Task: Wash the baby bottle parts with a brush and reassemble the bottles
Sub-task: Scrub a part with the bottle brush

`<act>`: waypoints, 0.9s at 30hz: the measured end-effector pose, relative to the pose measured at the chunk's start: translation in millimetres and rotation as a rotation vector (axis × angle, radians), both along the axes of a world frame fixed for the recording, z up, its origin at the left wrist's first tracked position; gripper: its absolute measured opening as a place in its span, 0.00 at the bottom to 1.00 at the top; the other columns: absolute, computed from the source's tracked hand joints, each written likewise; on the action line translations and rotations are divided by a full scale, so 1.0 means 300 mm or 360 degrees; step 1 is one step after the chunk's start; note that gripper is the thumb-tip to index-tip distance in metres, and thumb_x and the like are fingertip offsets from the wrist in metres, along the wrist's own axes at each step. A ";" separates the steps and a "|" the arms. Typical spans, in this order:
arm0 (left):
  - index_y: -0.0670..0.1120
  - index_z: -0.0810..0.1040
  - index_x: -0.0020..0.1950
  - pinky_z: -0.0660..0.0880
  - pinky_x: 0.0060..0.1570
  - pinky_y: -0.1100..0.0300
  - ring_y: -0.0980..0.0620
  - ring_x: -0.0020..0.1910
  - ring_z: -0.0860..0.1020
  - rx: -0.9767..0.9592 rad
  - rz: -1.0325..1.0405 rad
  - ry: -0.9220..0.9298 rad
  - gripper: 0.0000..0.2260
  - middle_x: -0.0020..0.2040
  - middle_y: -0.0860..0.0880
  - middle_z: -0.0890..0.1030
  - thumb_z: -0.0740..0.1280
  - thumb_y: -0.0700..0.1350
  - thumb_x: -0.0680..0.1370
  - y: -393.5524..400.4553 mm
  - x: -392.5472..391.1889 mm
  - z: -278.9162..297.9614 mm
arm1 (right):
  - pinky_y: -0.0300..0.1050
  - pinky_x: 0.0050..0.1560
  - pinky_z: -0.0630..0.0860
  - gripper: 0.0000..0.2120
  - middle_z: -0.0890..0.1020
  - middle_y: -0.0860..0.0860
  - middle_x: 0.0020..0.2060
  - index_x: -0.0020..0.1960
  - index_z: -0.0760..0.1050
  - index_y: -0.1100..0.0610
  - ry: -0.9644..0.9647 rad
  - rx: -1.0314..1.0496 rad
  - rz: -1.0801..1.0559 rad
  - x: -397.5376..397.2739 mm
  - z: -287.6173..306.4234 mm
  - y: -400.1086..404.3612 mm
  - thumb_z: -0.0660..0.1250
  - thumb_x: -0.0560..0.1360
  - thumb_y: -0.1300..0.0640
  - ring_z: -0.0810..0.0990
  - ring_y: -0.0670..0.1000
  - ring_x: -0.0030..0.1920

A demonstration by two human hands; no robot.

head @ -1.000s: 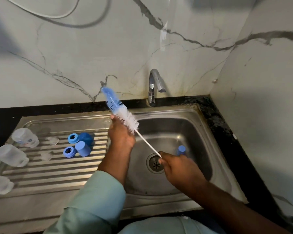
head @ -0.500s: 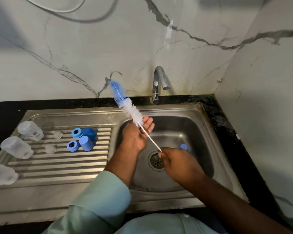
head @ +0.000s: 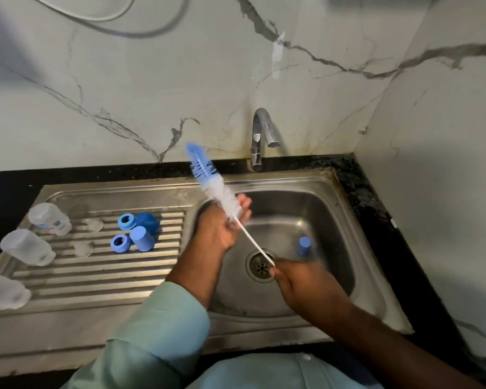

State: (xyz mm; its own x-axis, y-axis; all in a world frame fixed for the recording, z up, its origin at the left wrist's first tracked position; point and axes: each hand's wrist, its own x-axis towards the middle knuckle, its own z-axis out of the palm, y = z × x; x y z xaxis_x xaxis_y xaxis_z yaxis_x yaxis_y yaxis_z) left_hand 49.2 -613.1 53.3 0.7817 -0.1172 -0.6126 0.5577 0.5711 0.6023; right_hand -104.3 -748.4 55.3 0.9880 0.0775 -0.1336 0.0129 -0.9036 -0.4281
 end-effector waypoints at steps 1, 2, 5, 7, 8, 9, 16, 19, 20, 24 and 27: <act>0.43 0.73 0.63 0.77 0.50 0.50 0.45 0.51 0.81 0.0021 -0.0056 0.0006 0.14 0.45 0.44 0.81 0.50 0.39 0.85 -0.032 -0.031 -0.005 | 0.49 0.44 0.77 0.19 0.81 0.50 0.41 0.50 0.72 0.50 -0.0021 0.0109 -0.0072 0.029 -0.003 0.003 0.47 0.75 0.41 0.80 0.55 0.44; 0.43 0.71 0.63 0.77 0.51 0.49 0.44 0.53 0.81 0.0019 -0.0074 0.0015 0.14 0.45 0.44 0.81 0.49 0.37 0.85 -0.050 -0.050 -0.010 | 0.50 0.43 0.77 0.16 0.80 0.50 0.37 0.46 0.72 0.50 -0.0032 0.0205 -0.0141 0.058 -0.005 0.004 0.50 0.76 0.43 0.80 0.54 0.41; 0.45 0.76 0.57 0.81 0.36 0.53 0.48 0.39 0.83 0.0034 0.0153 0.0027 0.10 0.46 0.43 0.83 0.55 0.41 0.85 0.003 -0.010 -0.020 | 0.47 0.43 0.74 0.14 0.79 0.48 0.36 0.45 0.74 0.50 0.0001 0.0201 -0.0124 0.044 -0.006 -0.024 0.53 0.79 0.46 0.78 0.51 0.40; 0.44 0.78 0.55 0.80 0.30 0.55 0.50 0.34 0.80 0.0004 0.0222 0.0045 0.08 0.50 0.41 0.82 0.59 0.41 0.83 0.041 0.011 -0.045 | 0.46 0.44 0.71 0.20 0.77 0.49 0.37 0.43 0.72 0.50 0.0044 0.0098 -0.0015 -0.015 0.001 -0.028 0.46 0.76 0.40 0.76 0.51 0.41; 0.43 0.78 0.54 0.79 0.31 0.56 0.51 0.32 0.80 -0.0026 0.0214 0.0025 0.09 0.49 0.41 0.82 0.59 0.41 0.83 0.037 0.003 -0.053 | 0.47 0.44 0.71 0.21 0.76 0.48 0.36 0.41 0.70 0.50 0.0040 0.0128 0.0013 -0.030 0.000 -0.020 0.45 0.75 0.38 0.75 0.52 0.40; 0.43 0.77 0.51 0.79 0.33 0.56 0.51 0.33 0.79 -0.0058 0.0203 0.0024 0.10 0.45 0.42 0.81 0.57 0.44 0.84 0.021 -0.016 -0.056 | 0.47 0.43 0.72 0.20 0.77 0.48 0.36 0.42 0.70 0.50 0.0024 0.0177 0.0009 -0.027 -0.003 -0.009 0.46 0.75 0.38 0.76 0.52 0.40; 0.40 0.75 0.66 0.81 0.41 0.56 0.48 0.43 0.81 -0.0346 0.0408 0.0087 0.21 0.47 0.43 0.82 0.57 0.54 0.83 -0.018 -0.027 -0.001 | 0.47 0.42 0.75 0.17 0.81 0.50 0.40 0.52 0.74 0.50 -0.0121 0.0111 -0.0113 0.007 -0.024 0.006 0.50 0.79 0.43 0.80 0.53 0.42; 0.42 0.77 0.63 0.78 0.52 0.53 0.49 0.46 0.82 -0.0322 0.0460 0.0031 0.19 0.54 0.43 0.82 0.58 0.54 0.82 -0.033 -0.035 -0.015 | 0.50 0.42 0.76 0.21 0.82 0.51 0.39 0.51 0.74 0.51 -0.0130 0.0208 -0.0165 0.011 -0.043 0.015 0.49 0.76 0.40 0.80 0.55 0.42; 0.43 0.78 0.59 0.78 0.55 0.51 0.48 0.48 0.82 -0.0299 0.0484 0.0021 0.17 0.56 0.44 0.82 0.59 0.54 0.82 -0.033 -0.033 -0.020 | 0.49 0.43 0.77 0.20 0.82 0.51 0.40 0.52 0.74 0.50 -0.0115 0.0166 -0.0233 0.019 -0.048 0.004 0.49 0.77 0.40 0.80 0.54 0.42; 0.45 0.77 0.54 0.77 0.53 0.50 0.46 0.52 0.81 -0.0231 0.0607 -0.0008 0.11 0.56 0.44 0.81 0.60 0.51 0.83 -0.010 -0.019 -0.038 | 0.50 0.39 0.76 0.23 0.79 0.51 0.34 0.46 0.71 0.50 -0.0204 0.0182 -0.0081 -0.007 -0.066 -0.002 0.45 0.74 0.37 0.78 0.55 0.38; 0.44 0.79 0.59 0.79 0.55 0.48 0.45 0.50 0.83 -0.0104 0.0484 -0.0088 0.12 0.53 0.43 0.84 0.65 0.49 0.81 -0.025 -0.055 -0.049 | 0.47 0.41 0.74 0.15 0.74 0.47 0.30 0.44 0.72 0.49 -0.0109 0.0231 -0.0173 0.020 -0.053 -0.016 0.52 0.77 0.43 0.77 0.52 0.37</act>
State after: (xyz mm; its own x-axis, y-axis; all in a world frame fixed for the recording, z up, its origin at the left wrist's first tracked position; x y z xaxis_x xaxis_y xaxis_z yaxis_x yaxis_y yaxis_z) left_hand 32.7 -620.6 38.5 0.8188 0.0890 -0.5672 0.3230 0.7453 0.5833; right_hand -98.3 -753.1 39.5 0.9980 -0.0166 -0.0612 -0.0479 -0.8302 -0.5554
